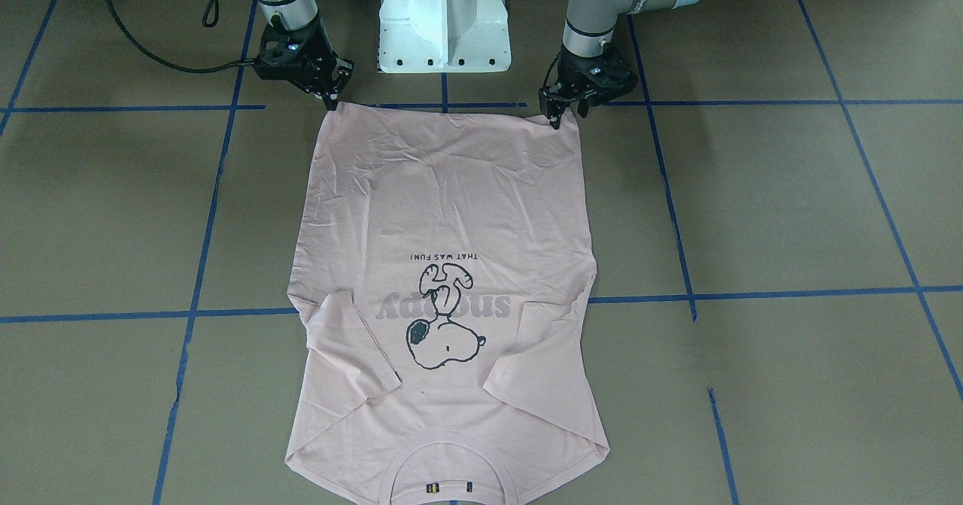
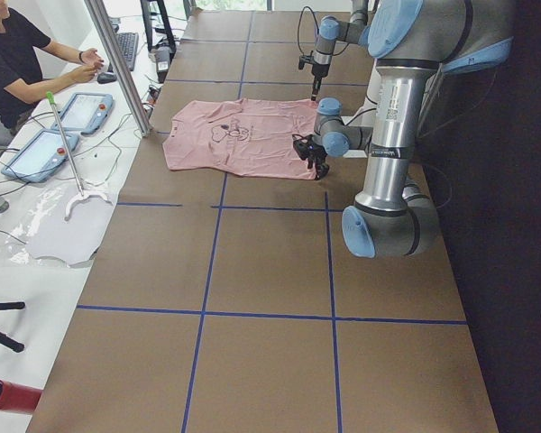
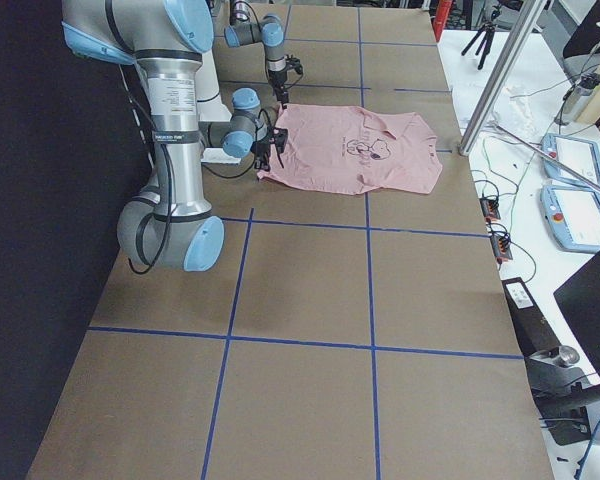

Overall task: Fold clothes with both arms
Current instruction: 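Grasp the hem corners with both grippers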

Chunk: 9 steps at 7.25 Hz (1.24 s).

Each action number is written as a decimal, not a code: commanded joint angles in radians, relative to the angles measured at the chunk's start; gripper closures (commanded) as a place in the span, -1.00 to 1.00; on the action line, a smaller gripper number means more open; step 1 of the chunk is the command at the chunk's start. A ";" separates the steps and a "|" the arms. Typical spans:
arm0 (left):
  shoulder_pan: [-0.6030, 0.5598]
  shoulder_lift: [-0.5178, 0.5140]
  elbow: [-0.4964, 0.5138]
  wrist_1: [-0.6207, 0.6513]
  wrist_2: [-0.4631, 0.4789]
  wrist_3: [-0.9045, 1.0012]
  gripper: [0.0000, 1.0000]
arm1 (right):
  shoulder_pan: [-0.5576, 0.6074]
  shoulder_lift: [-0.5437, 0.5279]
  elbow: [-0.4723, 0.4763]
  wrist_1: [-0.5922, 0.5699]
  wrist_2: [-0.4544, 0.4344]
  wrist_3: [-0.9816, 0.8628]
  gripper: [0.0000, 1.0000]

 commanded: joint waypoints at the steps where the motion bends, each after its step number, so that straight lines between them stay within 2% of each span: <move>1: 0.003 0.000 0.003 0.000 0.002 -0.007 -0.97 | 0.000 0.000 0.001 0.000 0.000 -0.001 1.00; 3: 0.003 0.000 0.011 0.000 0.002 -0.008 -0.94 | 0.000 0.000 0.001 0.000 0.002 -0.001 1.00; 4: 0.004 0.002 0.011 0.000 0.002 -0.008 -0.82 | 0.000 0.000 0.001 0.000 0.002 -0.001 1.00; 5: 0.004 0.002 0.011 0.000 0.002 -0.011 -0.51 | 0.000 0.000 0.001 0.000 0.002 -0.001 1.00; 6: 0.006 0.000 0.011 0.000 0.000 -0.013 0.13 | 0.000 0.000 0.001 0.000 0.002 -0.001 1.00; 7: 0.004 0.000 0.009 0.000 0.000 -0.011 0.62 | 0.001 0.000 0.003 0.000 0.002 -0.001 1.00; 8: 0.004 0.000 0.009 0.000 0.000 -0.011 0.88 | 0.000 0.000 0.004 0.000 0.002 -0.001 1.00; 9: 0.004 0.000 0.008 0.000 0.000 -0.011 1.00 | 0.001 0.000 0.004 0.000 0.002 -0.001 1.00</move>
